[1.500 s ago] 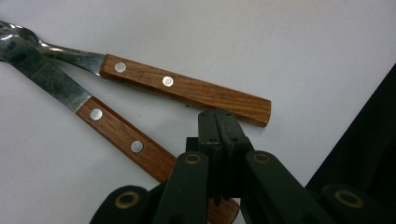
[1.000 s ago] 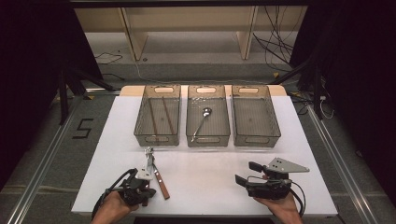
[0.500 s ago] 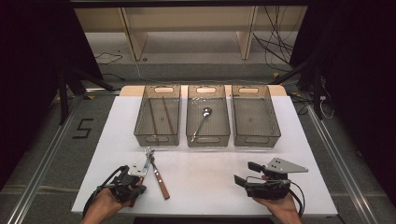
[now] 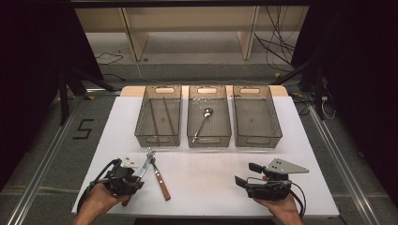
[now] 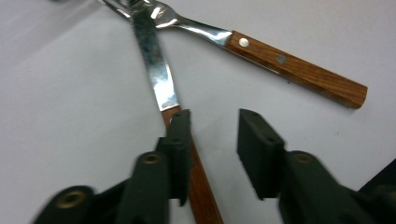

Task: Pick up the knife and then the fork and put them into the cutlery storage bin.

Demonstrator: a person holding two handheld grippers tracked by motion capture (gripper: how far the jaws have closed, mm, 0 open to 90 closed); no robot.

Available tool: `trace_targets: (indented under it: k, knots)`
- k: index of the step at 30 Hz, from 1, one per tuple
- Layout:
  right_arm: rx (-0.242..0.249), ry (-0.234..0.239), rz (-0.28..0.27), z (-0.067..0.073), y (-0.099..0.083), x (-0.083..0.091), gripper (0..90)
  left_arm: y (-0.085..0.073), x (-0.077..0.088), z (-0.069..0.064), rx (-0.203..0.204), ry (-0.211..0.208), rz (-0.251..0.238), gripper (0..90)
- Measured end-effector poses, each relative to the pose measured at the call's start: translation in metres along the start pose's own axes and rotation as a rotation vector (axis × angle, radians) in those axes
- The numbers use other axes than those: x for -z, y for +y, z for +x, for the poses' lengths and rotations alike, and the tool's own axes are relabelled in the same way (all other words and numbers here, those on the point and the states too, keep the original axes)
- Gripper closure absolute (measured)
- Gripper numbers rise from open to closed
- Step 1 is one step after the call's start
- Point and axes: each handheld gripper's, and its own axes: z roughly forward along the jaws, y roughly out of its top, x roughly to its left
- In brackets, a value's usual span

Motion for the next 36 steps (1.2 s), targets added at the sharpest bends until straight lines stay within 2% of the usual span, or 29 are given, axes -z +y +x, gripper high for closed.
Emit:
trace_targets:
  k: [3, 5, 11, 14, 20, 26, 29, 32, 36]
  knots:
    - [-0.001, 0.000, 0.001, 0.000, 0.000, 0.000, 24.9, 0.002, 0.000, 0.006, 0.068, 0.006, 0.057, 41.3]
    - [-0.001, 0.000, 0.001, 0.000, 0.000, 0.000, 24.9, 0.002, -0.004, 0.008, 0.091, 0.014, 0.102, 33.5]
    - [-0.001, 0.000, 0.000, 0.000, 0.000, 0.000, 24.9, 0.003, -0.013, 0.008, 0.104, 0.033, 0.163, 29.3]
    - [0.003, 0.000, -0.001, 0.000, 0.000, 0.000, 24.9, 0.003, -0.015, 0.008, 0.091, 0.027, 0.189, 33.3]
    - [0.002, 0.000, -0.001, 0.000, 0.000, 0.000, 24.9, 0.004, -0.021, 0.008, 0.068, 0.032, 0.226, 48.4]
    - [0.002, 0.000, 0.000, 0.000, 0.000, 0.000, 25.0, 0.004, -0.023, 0.011, 0.063, 0.032, 0.240, 60.1]
    - [0.004, -0.001, 0.001, 0.000, 0.000, -0.001, 25.0, 0.005, -0.024, 0.010, 0.057, 0.034, 0.238, 62.8]
    - [0.004, -0.001, 0.002, 0.000, 0.000, -0.001, 25.1, 0.006, -0.024, 0.007, 0.027, 0.037, 0.247, 68.0]
    - [0.007, -0.001, 0.001, 0.000, 0.000, -0.001, 25.2, 0.007, -0.024, 0.007, 0.021, 0.032, 0.253, 69.8]
